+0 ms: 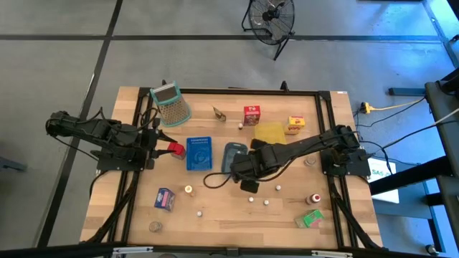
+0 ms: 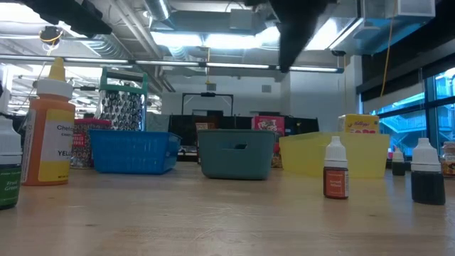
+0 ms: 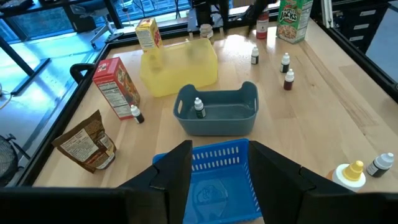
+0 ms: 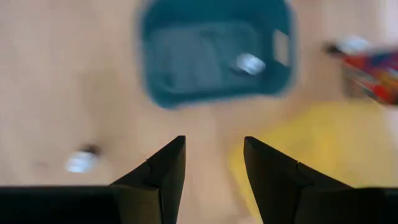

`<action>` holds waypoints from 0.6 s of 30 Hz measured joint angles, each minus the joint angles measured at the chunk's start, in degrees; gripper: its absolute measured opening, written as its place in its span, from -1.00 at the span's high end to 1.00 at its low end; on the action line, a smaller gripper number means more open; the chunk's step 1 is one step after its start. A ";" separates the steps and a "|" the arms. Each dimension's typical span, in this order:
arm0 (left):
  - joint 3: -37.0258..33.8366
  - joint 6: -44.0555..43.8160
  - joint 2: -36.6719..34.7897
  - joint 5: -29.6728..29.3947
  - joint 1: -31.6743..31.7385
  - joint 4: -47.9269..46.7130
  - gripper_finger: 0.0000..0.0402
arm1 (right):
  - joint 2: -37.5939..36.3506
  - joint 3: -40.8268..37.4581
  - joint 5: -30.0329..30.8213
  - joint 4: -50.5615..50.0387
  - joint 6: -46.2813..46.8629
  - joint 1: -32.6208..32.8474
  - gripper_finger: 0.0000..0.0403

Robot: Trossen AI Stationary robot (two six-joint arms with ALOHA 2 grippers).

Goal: Pick & Place Kitchen Items
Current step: Put the small black food coloring into the green bin

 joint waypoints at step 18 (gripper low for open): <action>0.00 -0.01 0.00 0.00 0.00 0.00 0.24 | 0.07 -0.02 -0.81 9.16 -3.92 -0.02 -0.35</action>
